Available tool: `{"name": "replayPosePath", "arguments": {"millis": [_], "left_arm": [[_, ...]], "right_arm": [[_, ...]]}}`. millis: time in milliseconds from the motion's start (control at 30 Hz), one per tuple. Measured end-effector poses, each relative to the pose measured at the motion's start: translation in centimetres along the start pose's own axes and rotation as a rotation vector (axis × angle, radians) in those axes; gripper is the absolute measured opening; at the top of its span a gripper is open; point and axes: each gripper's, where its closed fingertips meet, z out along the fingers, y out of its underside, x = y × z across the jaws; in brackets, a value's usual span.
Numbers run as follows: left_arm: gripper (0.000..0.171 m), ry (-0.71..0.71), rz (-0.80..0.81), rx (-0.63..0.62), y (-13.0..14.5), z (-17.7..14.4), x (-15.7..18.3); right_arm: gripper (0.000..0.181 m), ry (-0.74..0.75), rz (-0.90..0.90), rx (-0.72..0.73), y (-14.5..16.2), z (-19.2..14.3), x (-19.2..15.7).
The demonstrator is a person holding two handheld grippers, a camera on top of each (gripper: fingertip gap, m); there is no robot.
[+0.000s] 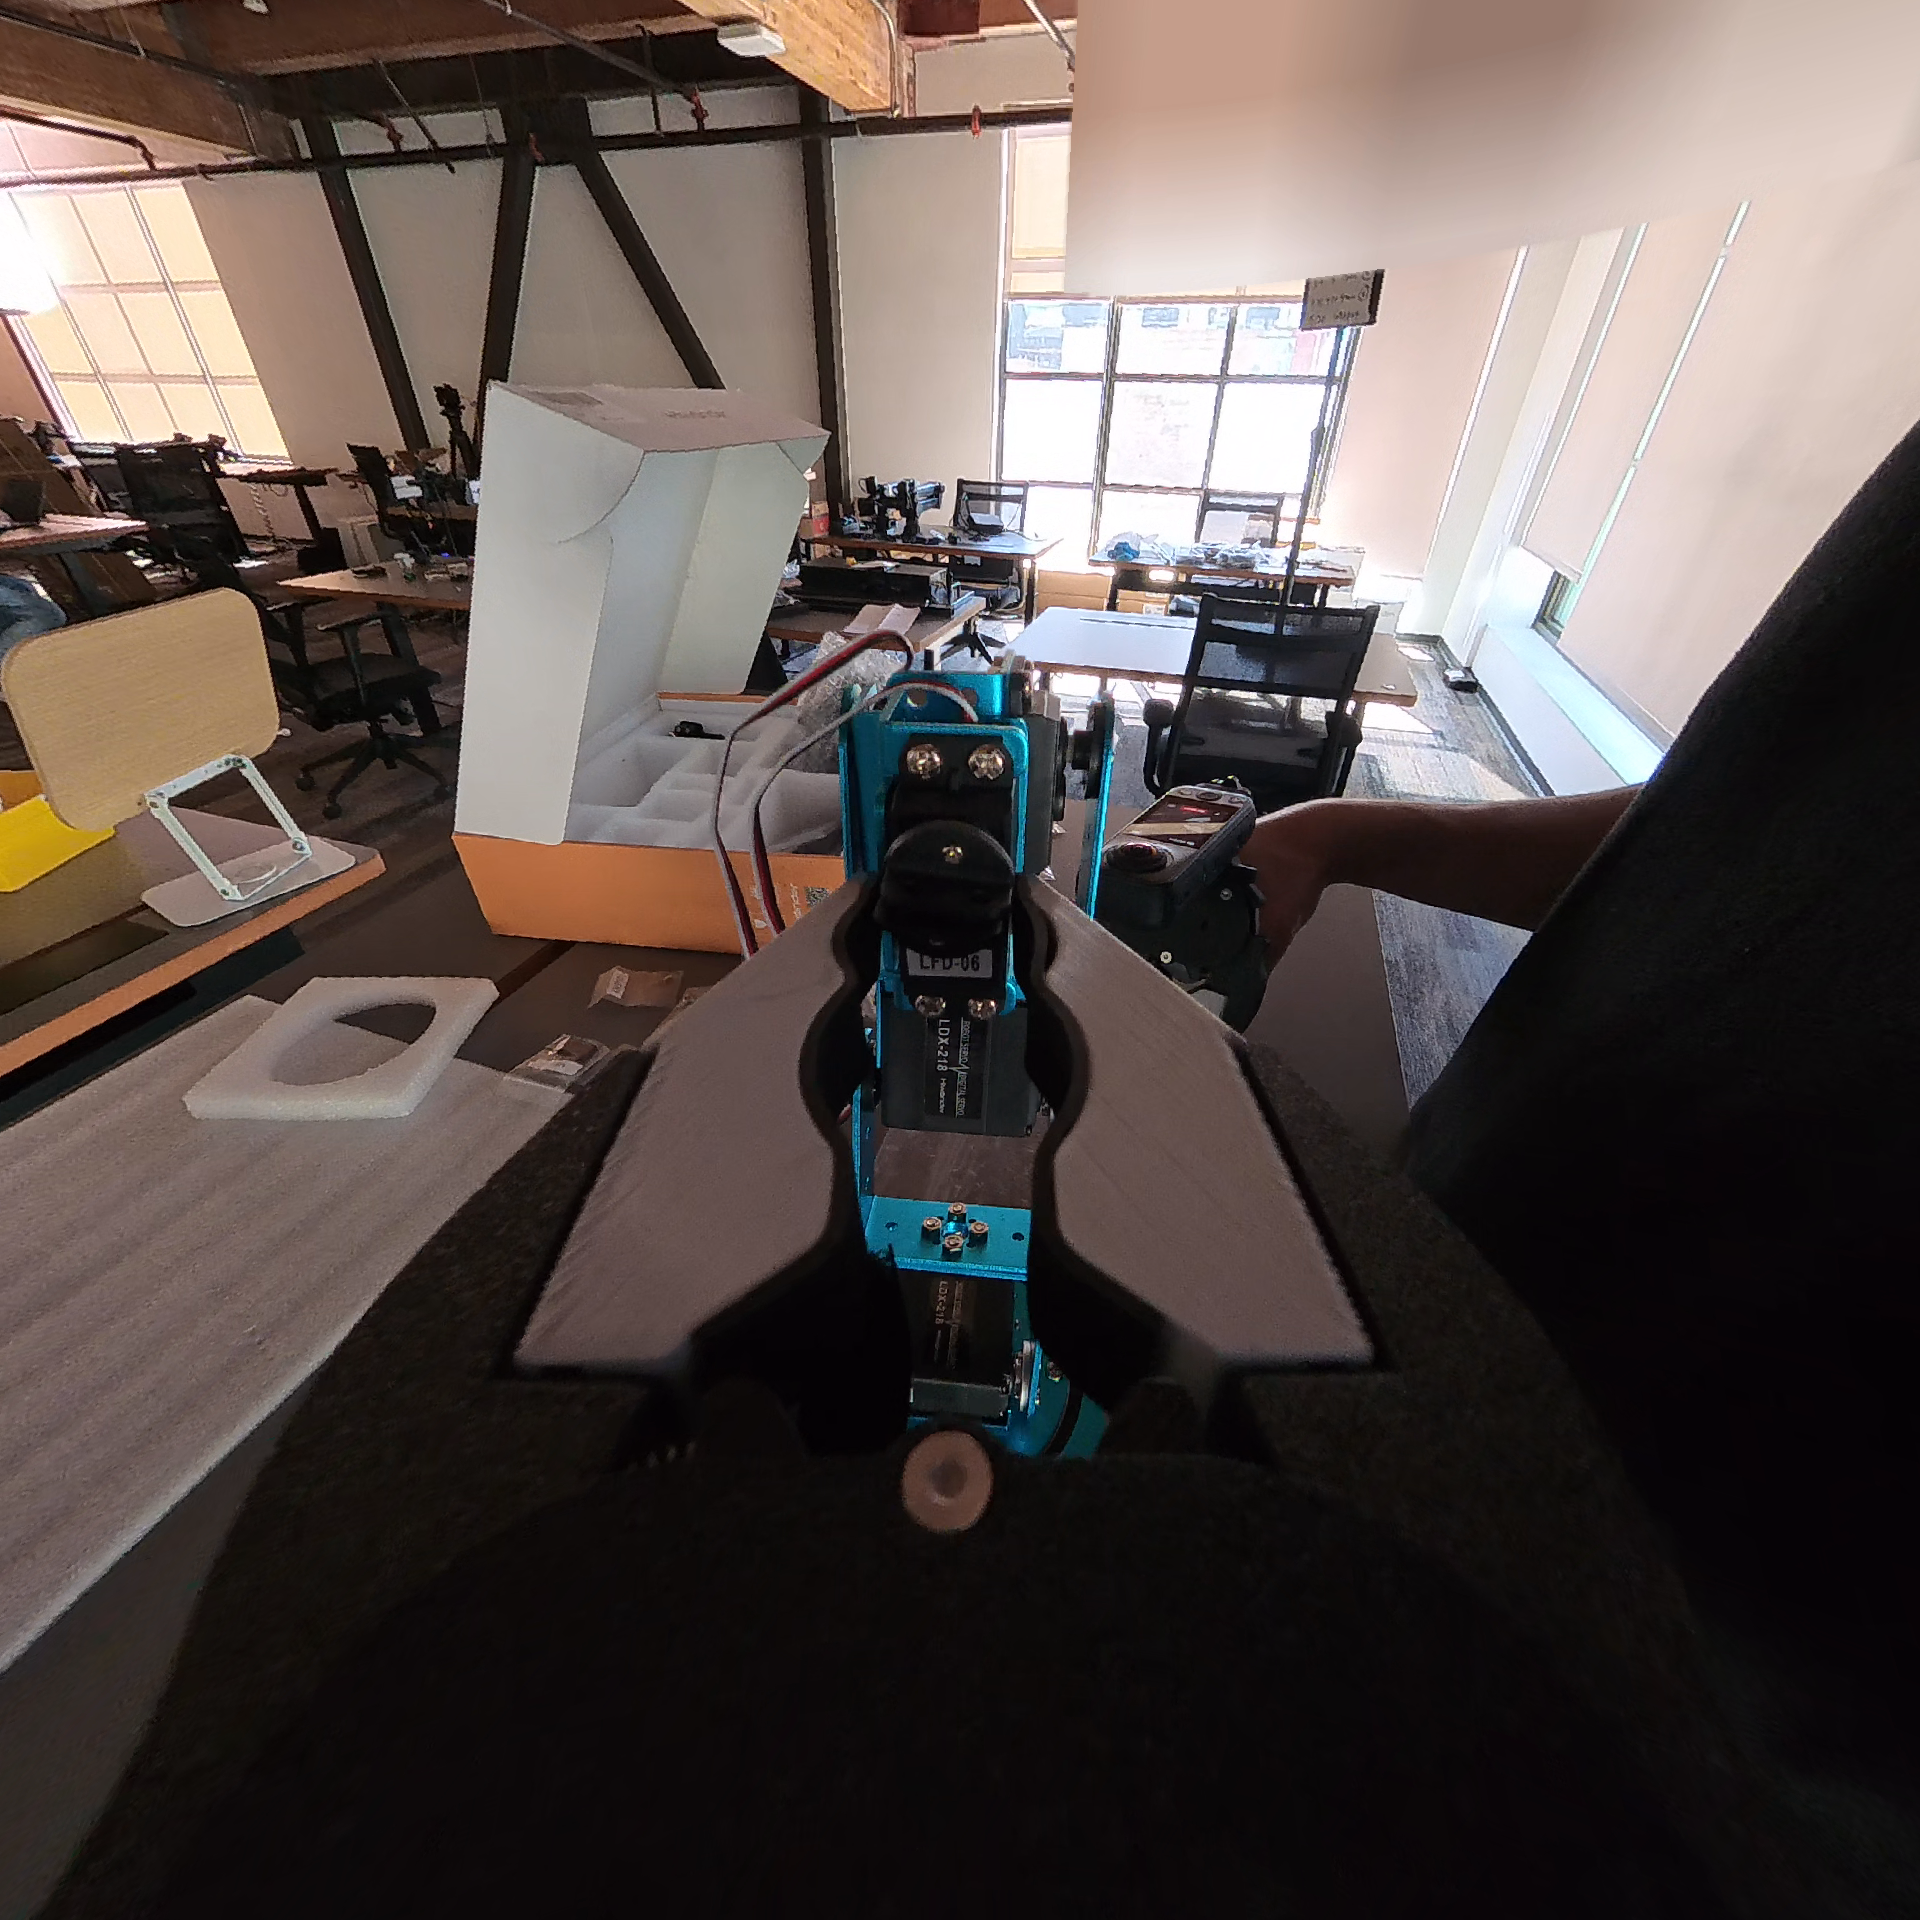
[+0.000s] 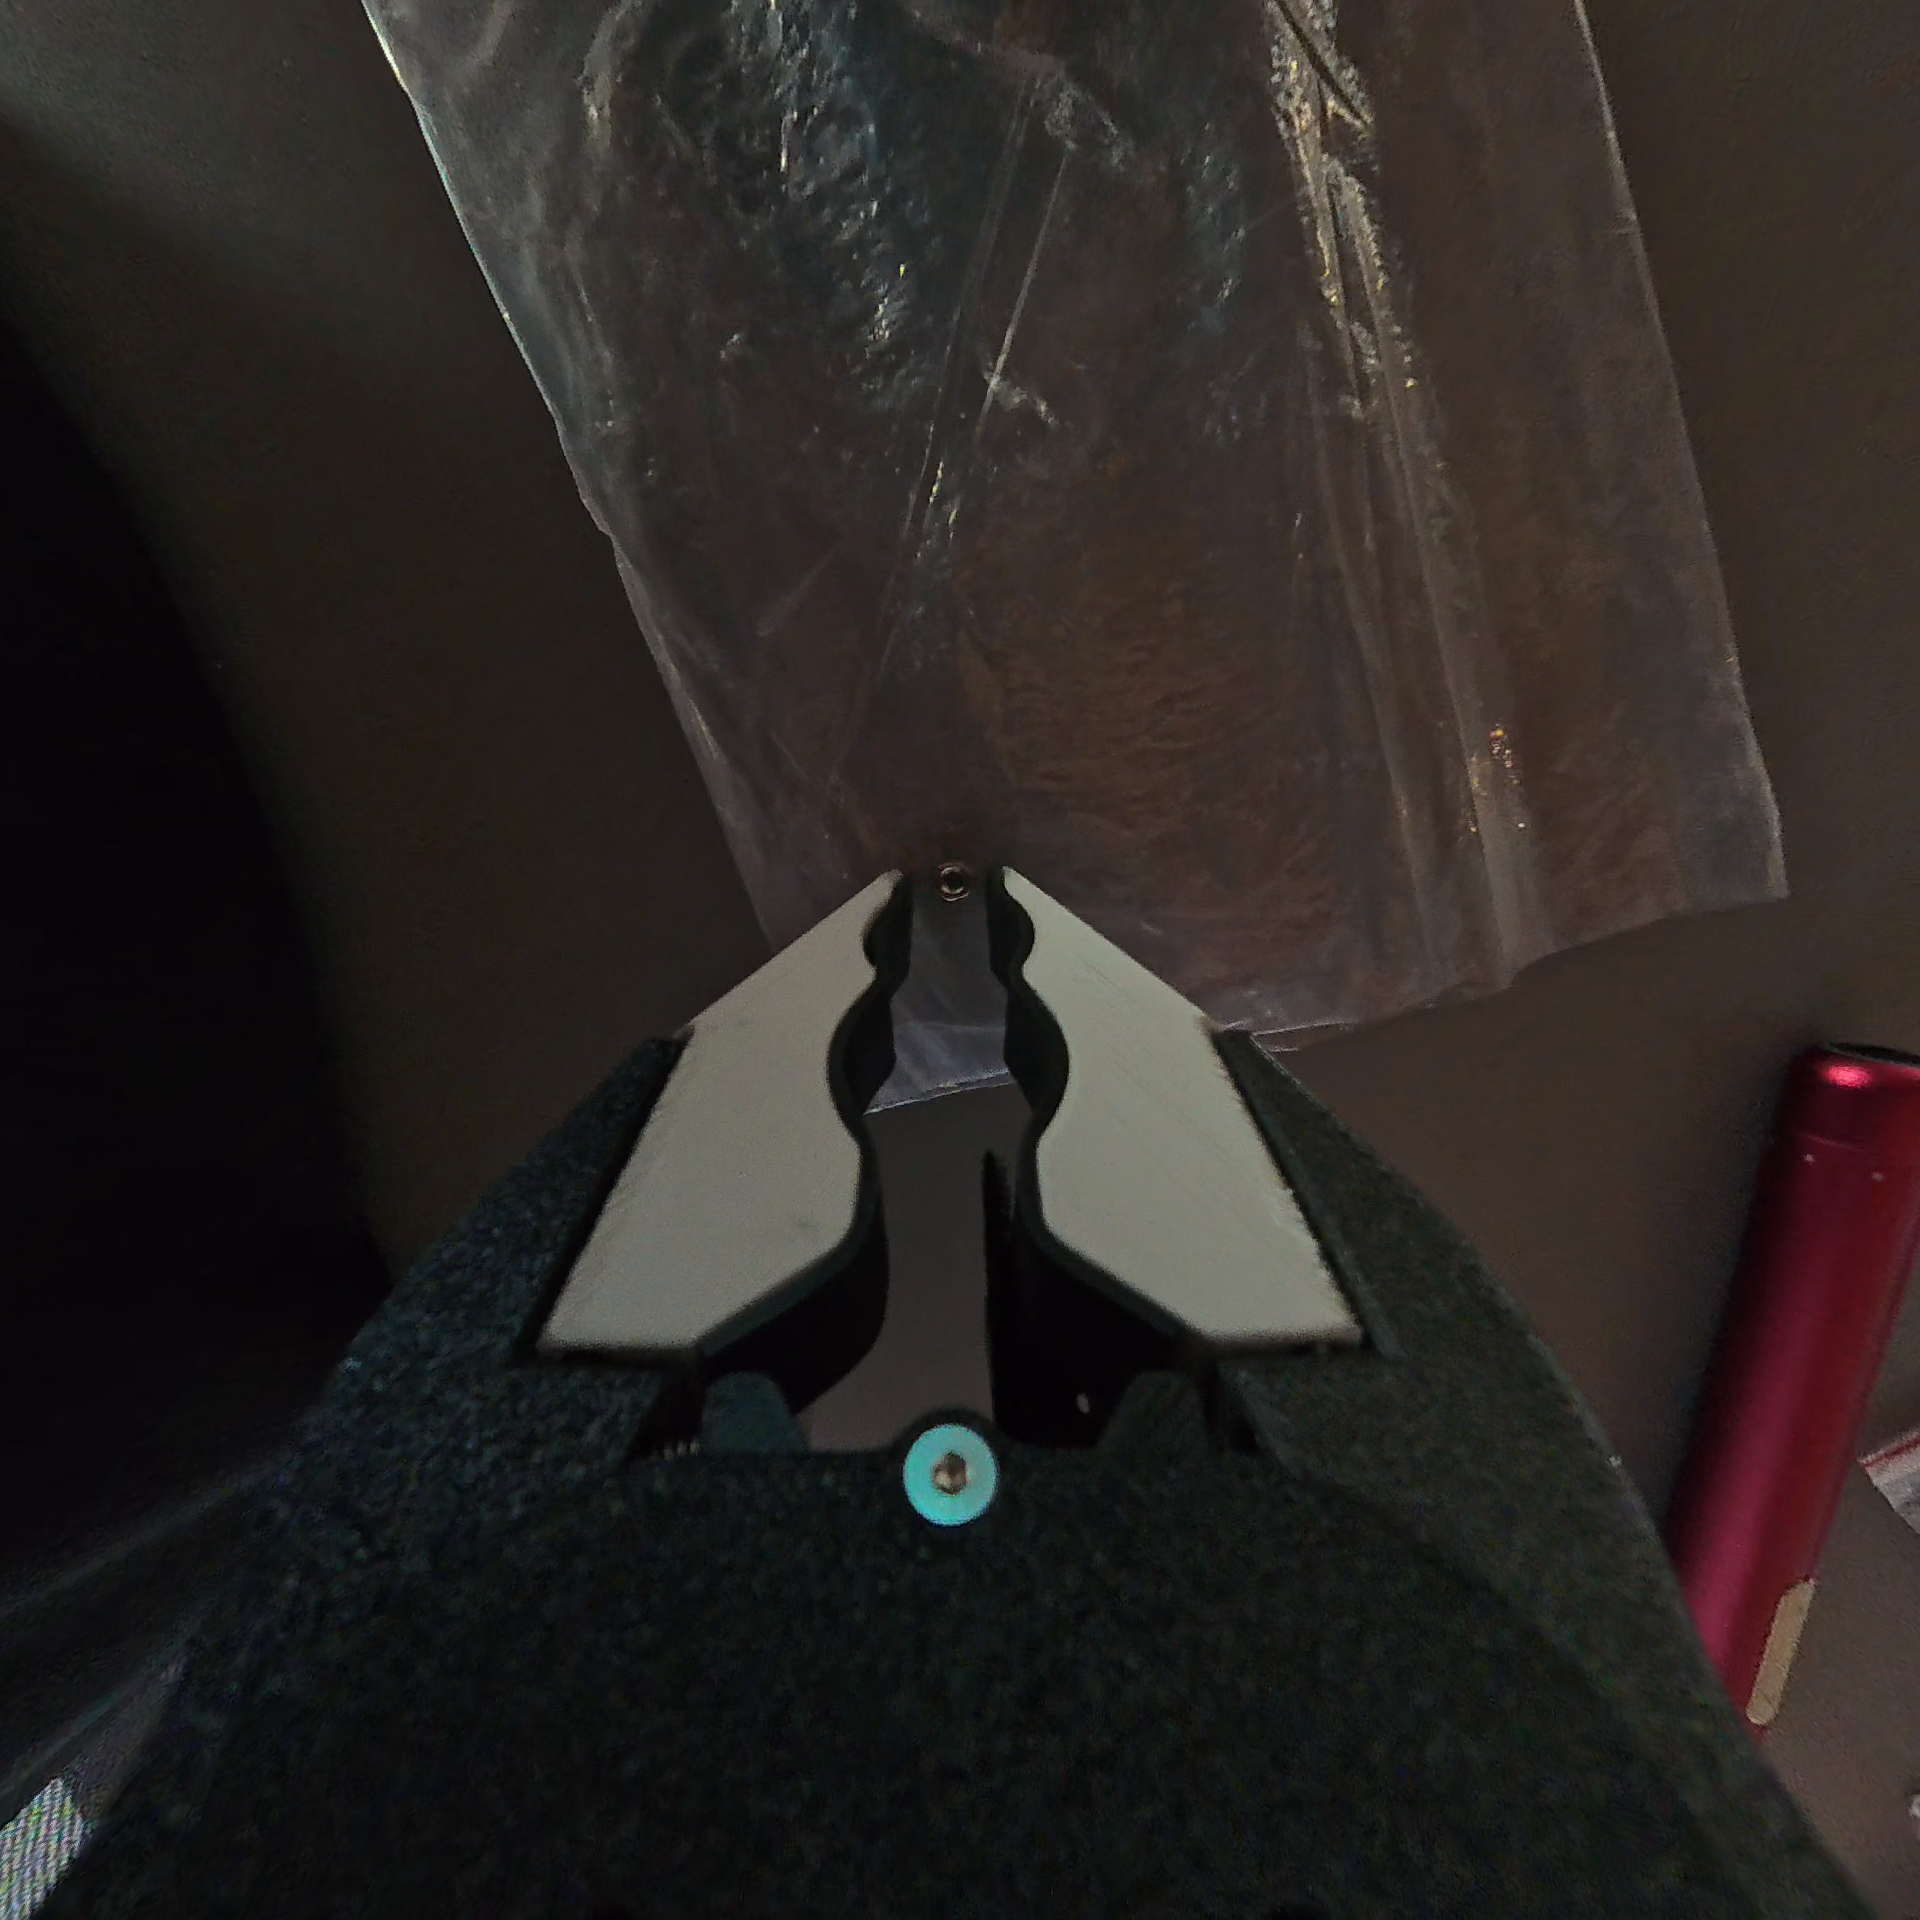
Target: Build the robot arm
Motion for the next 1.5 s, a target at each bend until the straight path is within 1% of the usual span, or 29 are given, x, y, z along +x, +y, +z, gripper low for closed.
{"name": "replayPosePath", "arguments": {"millis": [100,200,233,267,367,433,567,633,700,1000,1267,1433,1500], "left_arm": [[0.024,-0.013,-0.004,0.005,0.1,-0.1,0.0],[0.024,-0.032,0.005,-0.01,0.4,-0.3,0.0],[0.025,-0.038,0.007,-0.013,0.5,-0.4,0.0],[0.027,-0.045,0.005,-0.013,0.5,-0.6,0.0],[0.034,-0.075,-0.01,-0.009,0.5,-1.3,-0.1],[0.035,-0.095,-0.016,-0.004,0.5,-1.7,-0.1],[0.035,-0.12,-0.021,0.0,0.6,-2.3,0.1],[0.035,-0.131,-0.019,0.0,0.6,-2.4,0.2],[0.035,-0.143,-0.016,0.0,0.5,-2.5,0.1],[0.035,-0.166,-0.004,-0.007,0.5,-2.5,0.0],[0.035,-0.181,0.007,-0.01,0.5,-2.5,-0.1],[0.034,-0.222,0.009,0.005,-0.1,-3.3,-0.4],[0.034,-0.234,0.012,0.023,-0.7,-3.5,-0.1]], "right_arm": [[0.006,0.019,-0.013,-0.002,0.0,0.0,0.2],[0.005,0.016,-0.022,0.011,-0.1,0.1,0.1],[0.005,0.008,-0.021,0.025,-0.2,0.0,0.0],[0.0,0.005,-0.015,0.047,-0.3,-0.1,-0.1],[0.0,-0.004,0.022,0.147,-1.2,-1.1,0.0],[0.0,-0.016,0.041,0.171,-1.3,-1.6,0.0],[0.0,0.005,0.027,0.109,-0.3,-1.0,0.4],[0.005,0.016,0.016,0.065,0.3,-0.4,0.6],[0.005,0.019,0.006,0.045,0.4,-0.2,0.5],[0.01,0.07,-0.014,0.02,0.0,-0.3,1.4],[0.009,0.04,-0.01,0.022,-0.3,0.0,1.4],[0.006,0.035,0.01,0.043,-0.2,-0.1,1.6],[0.006,0.038,0.021,0.08,-0.5,-0.5,1.7]]}}
